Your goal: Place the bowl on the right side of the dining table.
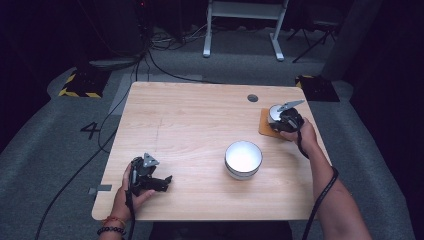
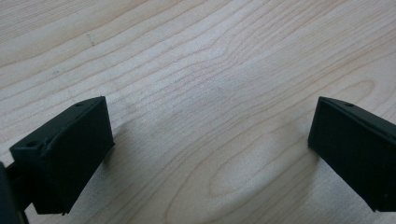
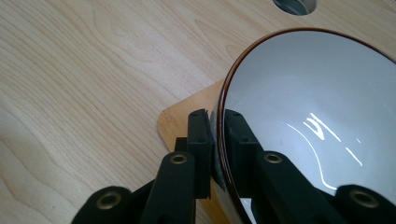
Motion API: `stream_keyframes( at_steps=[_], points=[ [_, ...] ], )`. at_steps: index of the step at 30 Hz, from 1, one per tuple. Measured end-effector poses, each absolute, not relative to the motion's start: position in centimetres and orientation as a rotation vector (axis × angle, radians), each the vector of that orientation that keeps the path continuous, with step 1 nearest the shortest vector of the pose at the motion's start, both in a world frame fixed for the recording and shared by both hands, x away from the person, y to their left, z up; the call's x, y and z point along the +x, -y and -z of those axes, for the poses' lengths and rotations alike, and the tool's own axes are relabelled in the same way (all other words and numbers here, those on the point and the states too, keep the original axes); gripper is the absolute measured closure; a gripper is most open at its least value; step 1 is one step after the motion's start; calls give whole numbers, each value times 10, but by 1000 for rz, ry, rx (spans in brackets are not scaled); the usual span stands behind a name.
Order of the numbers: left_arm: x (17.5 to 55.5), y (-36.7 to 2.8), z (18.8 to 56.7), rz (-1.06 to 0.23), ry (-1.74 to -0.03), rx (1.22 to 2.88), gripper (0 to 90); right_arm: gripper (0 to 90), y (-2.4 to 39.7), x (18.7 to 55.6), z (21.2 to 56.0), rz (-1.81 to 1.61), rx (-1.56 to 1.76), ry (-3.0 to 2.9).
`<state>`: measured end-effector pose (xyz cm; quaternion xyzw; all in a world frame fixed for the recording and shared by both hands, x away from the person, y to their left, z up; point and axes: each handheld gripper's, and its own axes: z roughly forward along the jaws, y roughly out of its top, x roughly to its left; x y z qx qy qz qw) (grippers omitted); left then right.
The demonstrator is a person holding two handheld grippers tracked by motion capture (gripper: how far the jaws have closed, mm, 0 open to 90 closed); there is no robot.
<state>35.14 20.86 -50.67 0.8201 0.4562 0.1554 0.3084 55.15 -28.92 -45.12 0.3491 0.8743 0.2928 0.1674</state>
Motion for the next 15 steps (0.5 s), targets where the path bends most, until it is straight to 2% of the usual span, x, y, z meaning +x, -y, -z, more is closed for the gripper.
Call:
stream_keyframes(
  at_steps=[11, 15],
  points=[
    [351, -209, 507, -411, -1206, 2168, 1, 781, 294, 553, 459, -853, 976, -2509],
    [351, -208, 507, -413, -1207, 2168, 1, 795, 295, 552, 459, -856, 992, -2502]
  ],
)
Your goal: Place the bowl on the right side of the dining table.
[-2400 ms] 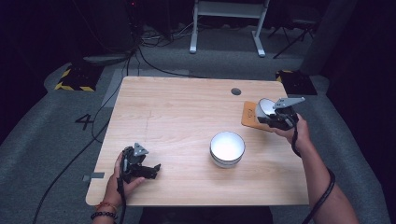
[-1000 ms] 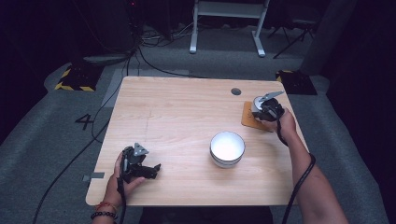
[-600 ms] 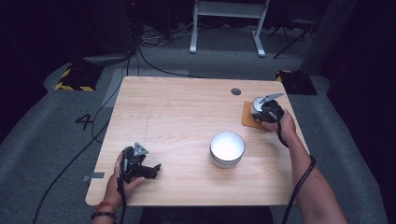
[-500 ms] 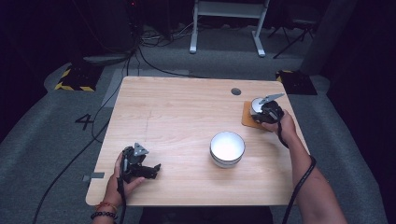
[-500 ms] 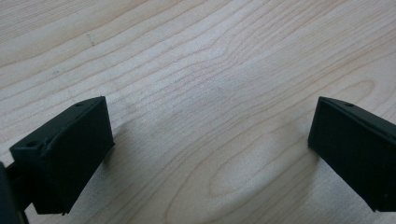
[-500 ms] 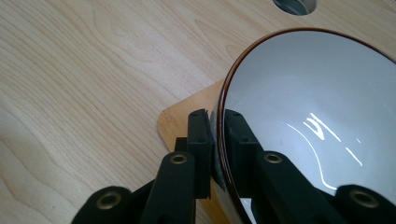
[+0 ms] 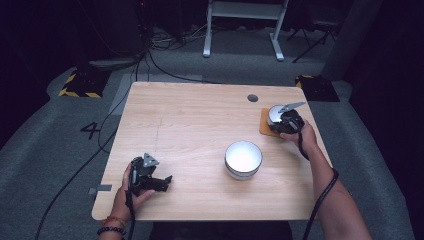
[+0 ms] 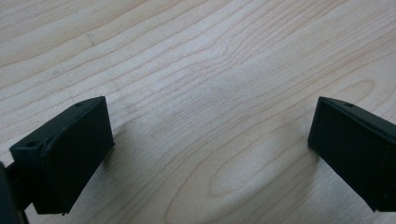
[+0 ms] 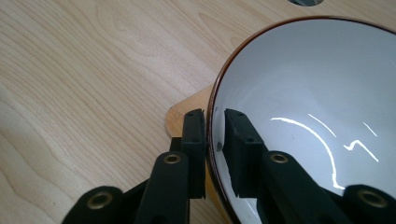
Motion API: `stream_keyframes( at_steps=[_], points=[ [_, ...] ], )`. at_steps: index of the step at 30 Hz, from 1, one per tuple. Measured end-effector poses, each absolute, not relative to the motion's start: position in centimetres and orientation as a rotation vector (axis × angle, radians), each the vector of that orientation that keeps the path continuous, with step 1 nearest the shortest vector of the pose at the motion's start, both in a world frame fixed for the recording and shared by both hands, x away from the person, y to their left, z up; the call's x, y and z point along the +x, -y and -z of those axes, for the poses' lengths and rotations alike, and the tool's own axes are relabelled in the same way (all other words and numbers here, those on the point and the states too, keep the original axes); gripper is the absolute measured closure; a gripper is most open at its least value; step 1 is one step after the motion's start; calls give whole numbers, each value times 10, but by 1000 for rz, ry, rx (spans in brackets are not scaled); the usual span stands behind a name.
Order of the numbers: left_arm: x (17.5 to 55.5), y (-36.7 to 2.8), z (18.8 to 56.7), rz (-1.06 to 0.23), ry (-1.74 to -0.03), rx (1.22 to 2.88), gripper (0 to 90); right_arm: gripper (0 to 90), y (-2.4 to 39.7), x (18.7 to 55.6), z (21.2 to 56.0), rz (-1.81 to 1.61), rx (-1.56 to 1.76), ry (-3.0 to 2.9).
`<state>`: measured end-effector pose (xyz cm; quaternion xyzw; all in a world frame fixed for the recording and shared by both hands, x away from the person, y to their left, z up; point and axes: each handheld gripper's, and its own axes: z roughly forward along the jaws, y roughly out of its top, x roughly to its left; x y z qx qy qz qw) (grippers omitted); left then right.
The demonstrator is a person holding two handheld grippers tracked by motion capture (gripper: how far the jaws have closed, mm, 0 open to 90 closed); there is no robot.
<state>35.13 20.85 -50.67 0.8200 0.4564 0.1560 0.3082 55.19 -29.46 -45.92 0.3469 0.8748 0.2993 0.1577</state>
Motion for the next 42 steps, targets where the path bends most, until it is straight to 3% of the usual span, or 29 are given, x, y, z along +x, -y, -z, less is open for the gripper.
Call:
stream_keyframes(
  at_steps=[42],
  points=[
    [351, -209, 507, -411, -1206, 2167, 1, 757, 303, 543, 444, -932, 1011, -2455]
  ],
)
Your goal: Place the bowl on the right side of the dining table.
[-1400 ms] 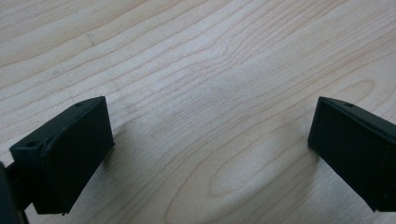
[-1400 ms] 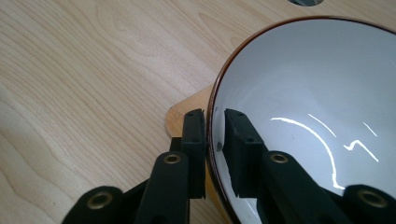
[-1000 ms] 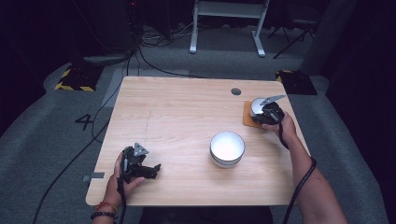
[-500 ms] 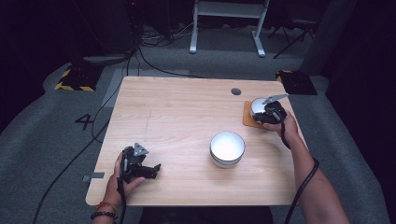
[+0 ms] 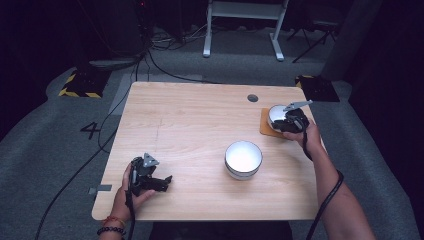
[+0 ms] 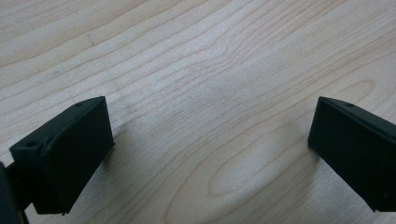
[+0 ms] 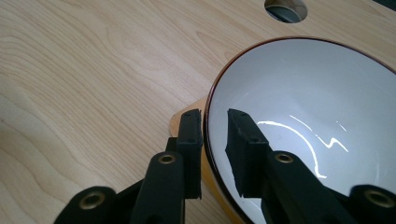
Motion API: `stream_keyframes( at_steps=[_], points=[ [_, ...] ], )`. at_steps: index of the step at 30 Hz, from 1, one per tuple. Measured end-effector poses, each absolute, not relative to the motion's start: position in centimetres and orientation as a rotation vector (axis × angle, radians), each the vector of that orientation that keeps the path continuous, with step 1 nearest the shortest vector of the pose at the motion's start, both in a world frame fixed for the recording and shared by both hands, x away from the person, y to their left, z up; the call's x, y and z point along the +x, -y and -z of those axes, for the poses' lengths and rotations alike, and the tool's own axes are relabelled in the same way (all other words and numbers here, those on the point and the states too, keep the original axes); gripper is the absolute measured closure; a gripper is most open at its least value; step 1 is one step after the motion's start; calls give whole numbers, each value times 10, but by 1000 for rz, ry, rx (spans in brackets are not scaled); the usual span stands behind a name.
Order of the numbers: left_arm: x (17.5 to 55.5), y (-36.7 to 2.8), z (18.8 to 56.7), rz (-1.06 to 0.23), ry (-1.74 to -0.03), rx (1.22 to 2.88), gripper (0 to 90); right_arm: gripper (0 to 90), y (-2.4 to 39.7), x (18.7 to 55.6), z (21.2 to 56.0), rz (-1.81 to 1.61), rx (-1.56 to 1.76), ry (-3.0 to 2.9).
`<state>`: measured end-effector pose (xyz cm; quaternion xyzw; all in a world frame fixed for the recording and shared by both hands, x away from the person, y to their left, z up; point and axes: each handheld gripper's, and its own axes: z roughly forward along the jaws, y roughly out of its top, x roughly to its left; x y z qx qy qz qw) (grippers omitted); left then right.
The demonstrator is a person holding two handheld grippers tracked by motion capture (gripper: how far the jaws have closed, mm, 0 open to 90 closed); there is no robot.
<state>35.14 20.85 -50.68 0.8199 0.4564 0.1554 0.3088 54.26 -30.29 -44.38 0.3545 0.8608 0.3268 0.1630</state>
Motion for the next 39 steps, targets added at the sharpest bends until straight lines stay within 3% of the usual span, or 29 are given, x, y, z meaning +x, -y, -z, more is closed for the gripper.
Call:
stream_keyframes(
  at_steps=[23, 39],
  points=[
    [351, -208, 507, -410, -1207, 2166, 1, 623, 310, 525, 433, -1031, 976, -2418],
    [351, -209, 507, -410, -1206, 2168, 1, 387, 312, 510, 431, -1050, 973, -2387]
  ],
)
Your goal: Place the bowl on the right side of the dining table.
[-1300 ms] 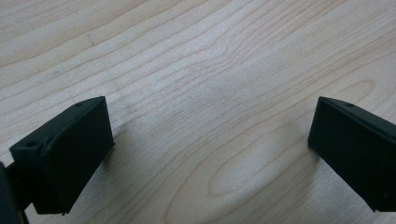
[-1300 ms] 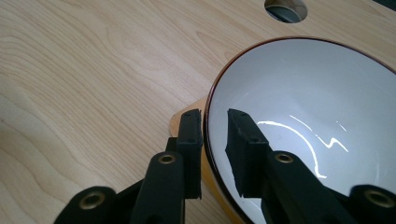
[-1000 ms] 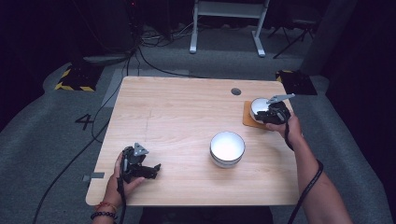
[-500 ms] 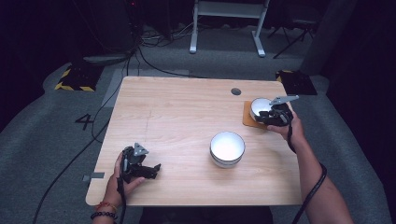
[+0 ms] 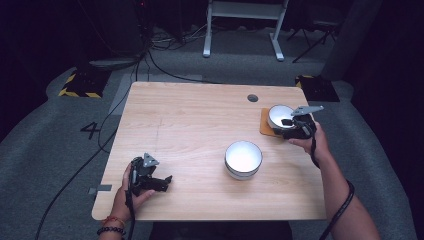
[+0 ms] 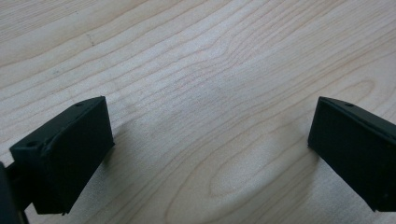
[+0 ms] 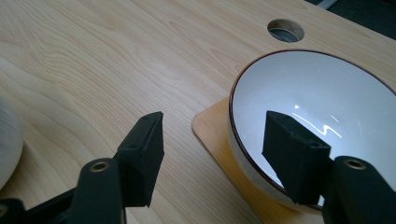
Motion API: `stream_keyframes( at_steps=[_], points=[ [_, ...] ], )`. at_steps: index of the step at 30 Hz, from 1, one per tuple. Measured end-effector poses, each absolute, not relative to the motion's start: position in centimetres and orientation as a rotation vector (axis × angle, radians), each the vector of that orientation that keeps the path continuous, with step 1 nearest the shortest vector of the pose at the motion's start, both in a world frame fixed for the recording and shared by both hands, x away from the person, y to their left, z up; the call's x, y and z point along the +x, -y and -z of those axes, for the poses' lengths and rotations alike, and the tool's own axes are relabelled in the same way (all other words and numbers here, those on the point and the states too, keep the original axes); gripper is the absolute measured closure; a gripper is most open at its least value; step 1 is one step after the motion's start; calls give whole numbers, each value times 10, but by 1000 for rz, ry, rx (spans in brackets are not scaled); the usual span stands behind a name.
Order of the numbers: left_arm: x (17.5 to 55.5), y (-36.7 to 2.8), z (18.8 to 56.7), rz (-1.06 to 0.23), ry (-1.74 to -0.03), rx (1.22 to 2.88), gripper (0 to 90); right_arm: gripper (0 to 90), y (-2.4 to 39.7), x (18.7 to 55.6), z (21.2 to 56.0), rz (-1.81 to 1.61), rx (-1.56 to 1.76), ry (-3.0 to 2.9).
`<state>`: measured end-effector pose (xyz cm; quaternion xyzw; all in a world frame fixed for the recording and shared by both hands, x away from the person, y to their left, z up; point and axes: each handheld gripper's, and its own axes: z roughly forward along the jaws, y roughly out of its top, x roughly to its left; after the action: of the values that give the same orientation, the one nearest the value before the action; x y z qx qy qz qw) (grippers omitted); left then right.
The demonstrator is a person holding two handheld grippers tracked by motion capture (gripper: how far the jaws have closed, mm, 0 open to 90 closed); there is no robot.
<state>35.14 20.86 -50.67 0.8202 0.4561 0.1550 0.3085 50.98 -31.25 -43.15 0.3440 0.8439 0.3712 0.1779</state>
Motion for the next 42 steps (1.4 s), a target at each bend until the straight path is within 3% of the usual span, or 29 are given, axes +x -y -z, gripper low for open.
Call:
stream_keyframes(
  at_steps=[10, 42],
  points=[
    [351, -209, 507, -411, -1206, 2169, 0, 269, 308, 501, 429, -991, 953, -2365],
    [351, -209, 507, -411, -1205, 2168, 1, 288, 302, 462, 427, -952, 837, -2431]
  ],
)
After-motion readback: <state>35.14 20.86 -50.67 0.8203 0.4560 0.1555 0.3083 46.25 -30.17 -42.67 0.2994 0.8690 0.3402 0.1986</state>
